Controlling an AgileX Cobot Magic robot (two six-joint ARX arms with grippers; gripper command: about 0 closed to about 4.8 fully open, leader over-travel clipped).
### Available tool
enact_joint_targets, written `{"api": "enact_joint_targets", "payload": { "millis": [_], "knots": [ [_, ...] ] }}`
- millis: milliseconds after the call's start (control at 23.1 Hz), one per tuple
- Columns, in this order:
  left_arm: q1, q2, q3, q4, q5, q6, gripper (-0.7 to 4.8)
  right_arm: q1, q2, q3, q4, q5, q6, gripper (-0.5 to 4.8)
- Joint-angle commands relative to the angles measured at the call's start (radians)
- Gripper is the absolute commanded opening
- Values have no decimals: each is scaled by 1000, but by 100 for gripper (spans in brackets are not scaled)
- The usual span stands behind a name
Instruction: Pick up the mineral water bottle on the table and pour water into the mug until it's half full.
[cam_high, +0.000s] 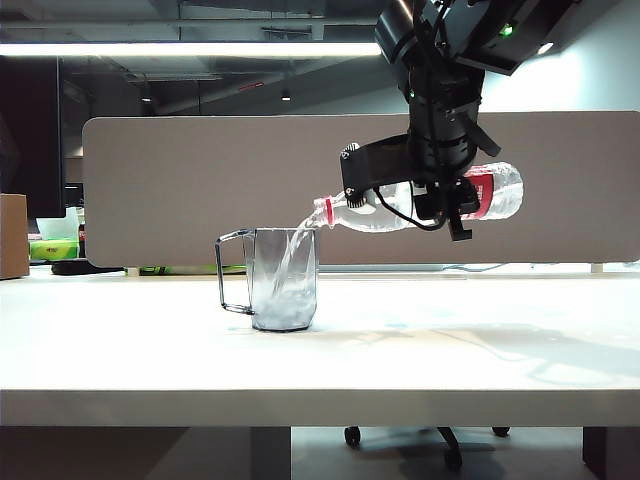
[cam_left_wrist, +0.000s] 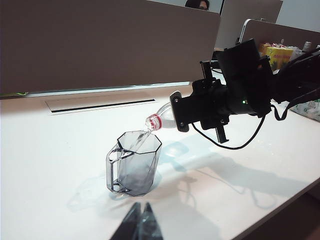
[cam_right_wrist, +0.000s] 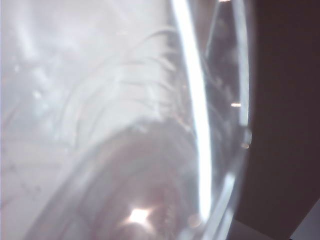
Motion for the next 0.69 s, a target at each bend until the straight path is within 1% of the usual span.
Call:
{"api": "enact_joint_targets", "payload": {
  "millis": [43,173,389,691],
  "knots": [
    [-2,0,2,4,3,3,-5,8,-15,11,51,16,-35,190],
    [-2,0,2,4,3,3,-5,20,-16,11,76,37,-86,190],
    [-2,0,2,4,3,3,-5,39,-16,11,117,57,-124,190],
    [-2,0,2,4,3,3,-5,45,-16,11,119,87,-134,190]
  ]
}}
